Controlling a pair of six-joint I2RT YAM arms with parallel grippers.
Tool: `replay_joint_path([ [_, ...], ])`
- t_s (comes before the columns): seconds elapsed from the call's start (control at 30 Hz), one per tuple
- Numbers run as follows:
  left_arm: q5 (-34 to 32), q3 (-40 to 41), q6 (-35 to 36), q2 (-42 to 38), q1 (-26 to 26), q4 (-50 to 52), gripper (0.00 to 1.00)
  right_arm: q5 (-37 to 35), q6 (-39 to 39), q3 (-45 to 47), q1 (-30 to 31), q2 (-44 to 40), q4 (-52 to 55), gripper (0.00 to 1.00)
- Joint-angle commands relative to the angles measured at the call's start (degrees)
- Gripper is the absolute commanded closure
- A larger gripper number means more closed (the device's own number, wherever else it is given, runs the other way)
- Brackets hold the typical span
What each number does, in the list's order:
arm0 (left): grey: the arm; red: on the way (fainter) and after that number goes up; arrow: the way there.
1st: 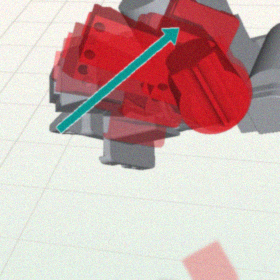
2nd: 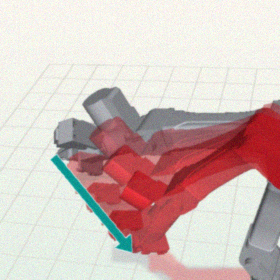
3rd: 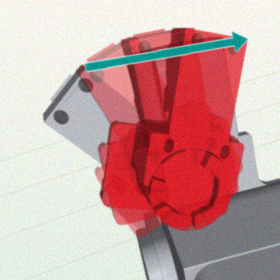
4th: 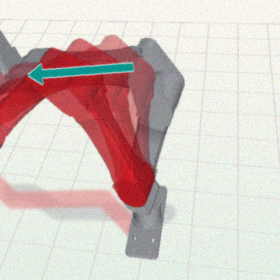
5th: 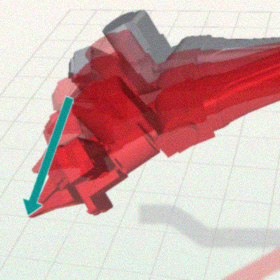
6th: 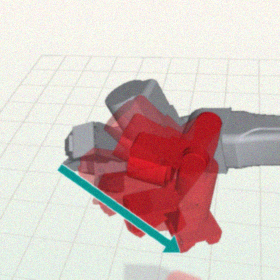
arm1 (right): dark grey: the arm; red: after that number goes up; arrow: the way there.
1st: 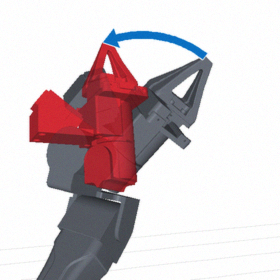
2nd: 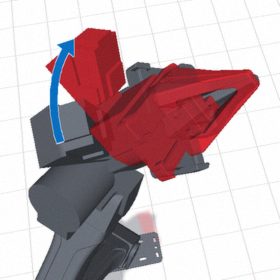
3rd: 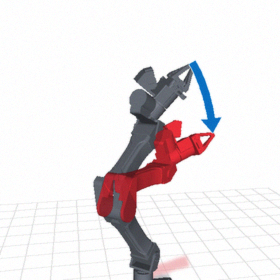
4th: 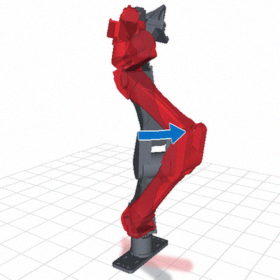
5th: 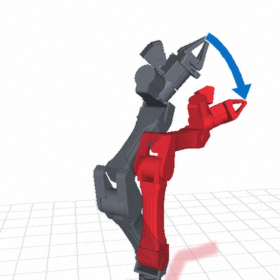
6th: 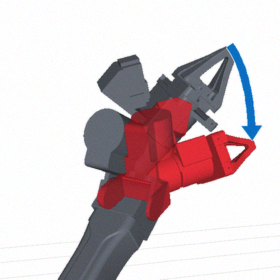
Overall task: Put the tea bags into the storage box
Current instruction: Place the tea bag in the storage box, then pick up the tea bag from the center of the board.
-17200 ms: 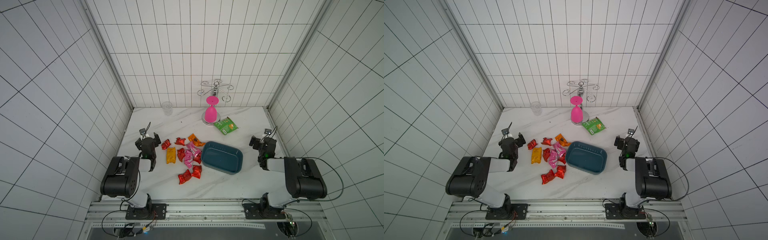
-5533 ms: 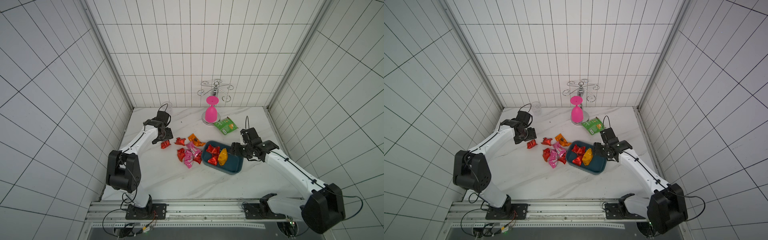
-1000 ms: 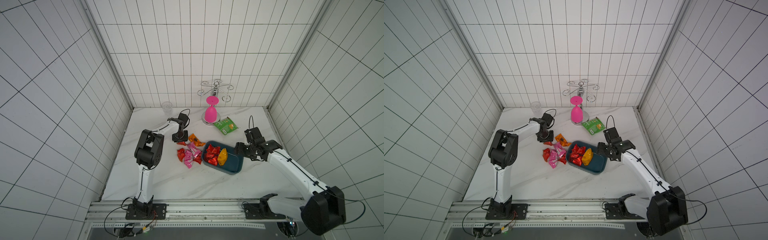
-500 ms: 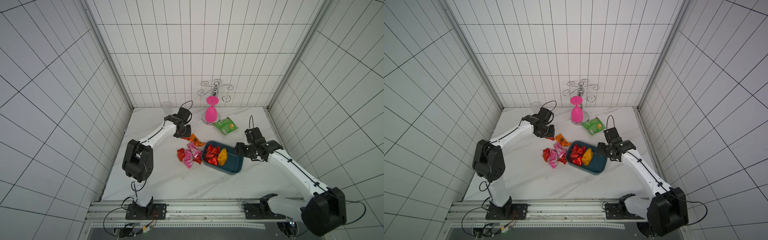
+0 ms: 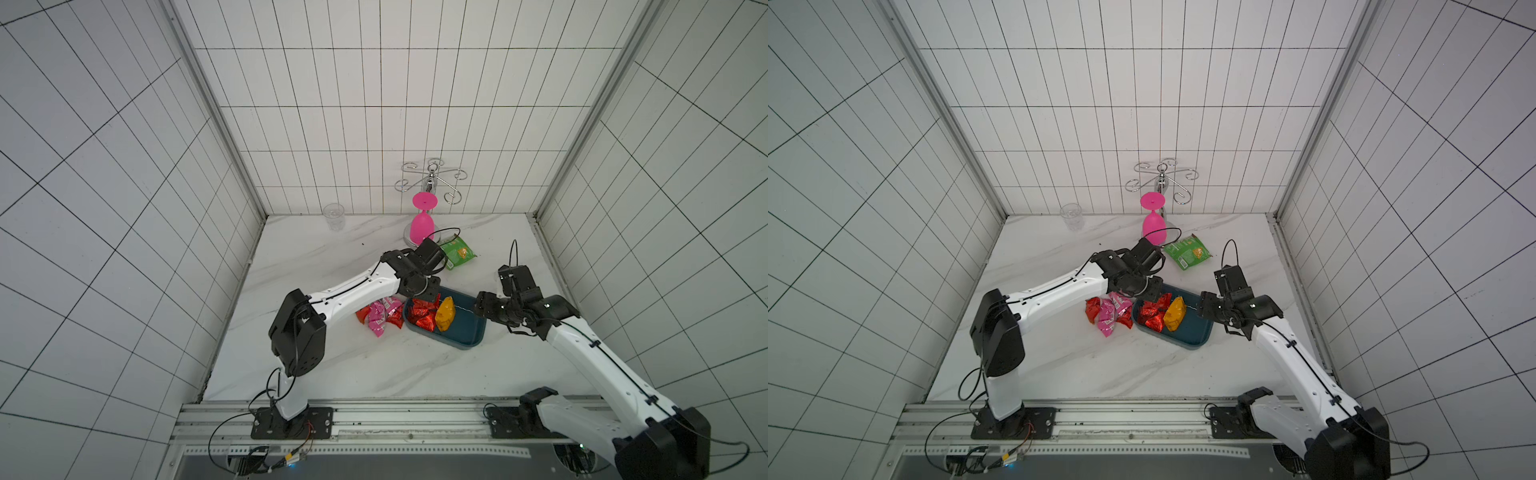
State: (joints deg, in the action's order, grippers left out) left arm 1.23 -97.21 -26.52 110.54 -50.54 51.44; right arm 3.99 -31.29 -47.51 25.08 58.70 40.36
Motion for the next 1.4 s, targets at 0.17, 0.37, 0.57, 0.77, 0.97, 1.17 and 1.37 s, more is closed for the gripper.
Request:
replay_joint_path([
  [0.17,0.40,-6.07,0.66,8.63,-1.47,0.85,0.52,-2.22,-2.89,3.65,-0.47,-6.93,4.58,0.30],
  [0.37,-2.46,-8.59,0.75,7.55,-0.90,3.07,0.26,-2.23,-2.14,3.54,-0.50,-7.71,5.30,0.30],
  [0.57,-5.09,-5.57,-0.92,0.81,3.81,4.61,0.17,-0.42,-0.20,-0.04,-0.47,-2.23,4.61,0.31],
  [0.77,-6.43,4.28,-2.13,-8.28,13.04,2.83,0.16,1.86,0.92,-3.36,-0.45,3.69,1.96,0.31],
  [0.97,-11.08,12.82,-0.73,-11.81,18.57,3.86,0.16,3.85,0.98,-5.71,-0.39,9.13,-2.14,0.32],
  [1.17,-11.47,20.73,-1.20,-13.42,18.80,1.75,0.16,5.06,0.63,-7.95,-0.12,12.73,-2.57,0.33],
  [1.37,-9.72,26.05,-2.11,-12.91,18.58,0.57,0.17,4.38,-0.08,-6.97,0.06,11.68,-2.57,0.33],
])
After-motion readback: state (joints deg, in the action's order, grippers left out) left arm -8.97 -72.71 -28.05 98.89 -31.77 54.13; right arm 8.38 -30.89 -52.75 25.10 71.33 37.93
